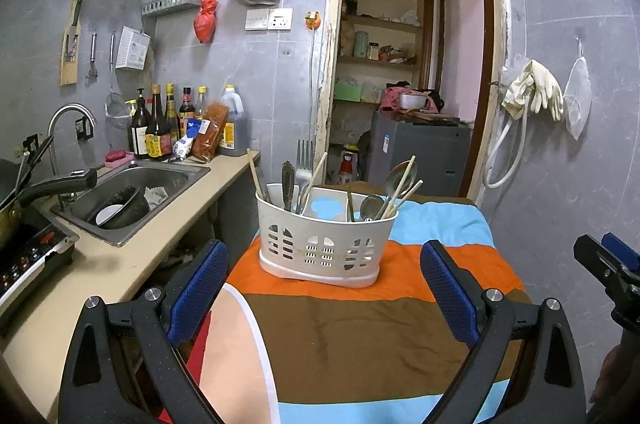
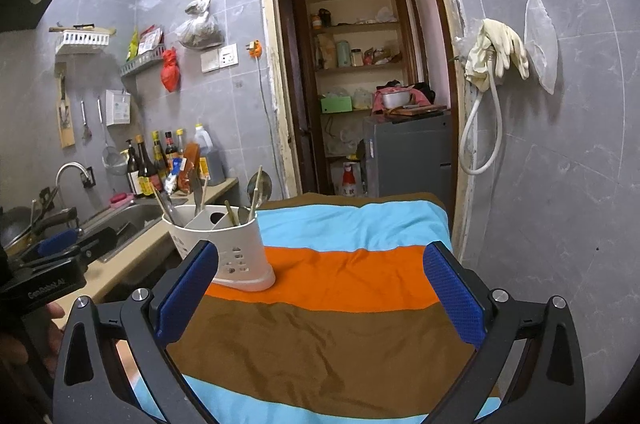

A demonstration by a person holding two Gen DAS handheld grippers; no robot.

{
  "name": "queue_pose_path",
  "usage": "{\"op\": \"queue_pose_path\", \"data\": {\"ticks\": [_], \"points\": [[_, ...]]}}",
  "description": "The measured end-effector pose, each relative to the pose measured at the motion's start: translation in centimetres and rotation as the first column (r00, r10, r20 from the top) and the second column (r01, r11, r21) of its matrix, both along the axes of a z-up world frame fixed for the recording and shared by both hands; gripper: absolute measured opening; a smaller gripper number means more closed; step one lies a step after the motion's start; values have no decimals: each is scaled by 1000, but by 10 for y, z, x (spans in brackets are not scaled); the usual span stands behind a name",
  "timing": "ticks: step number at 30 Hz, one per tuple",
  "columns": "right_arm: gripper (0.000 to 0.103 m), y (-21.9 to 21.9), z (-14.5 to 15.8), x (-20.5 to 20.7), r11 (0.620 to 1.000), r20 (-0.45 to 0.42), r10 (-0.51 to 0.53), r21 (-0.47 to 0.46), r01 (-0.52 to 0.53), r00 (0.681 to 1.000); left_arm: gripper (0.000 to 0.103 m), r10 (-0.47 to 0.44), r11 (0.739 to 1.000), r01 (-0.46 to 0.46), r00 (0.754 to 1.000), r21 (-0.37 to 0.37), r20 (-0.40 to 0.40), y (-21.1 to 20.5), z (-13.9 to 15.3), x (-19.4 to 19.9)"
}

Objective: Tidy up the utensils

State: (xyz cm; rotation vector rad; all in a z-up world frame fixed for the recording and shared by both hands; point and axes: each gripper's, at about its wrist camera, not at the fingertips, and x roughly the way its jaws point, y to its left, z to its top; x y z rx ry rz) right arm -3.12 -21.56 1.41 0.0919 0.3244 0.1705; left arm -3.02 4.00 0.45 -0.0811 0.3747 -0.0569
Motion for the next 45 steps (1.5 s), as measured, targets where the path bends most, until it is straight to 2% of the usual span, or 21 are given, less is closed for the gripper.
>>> {"op": "queue_pose_path", "data": {"ticks": [45], "points": [[103, 3, 0, 11, 1000, -19, 7, -5, -7, 1000, 95, -10, 1000, 10, 1000, -6, -4, 0, 2, 3]]}}
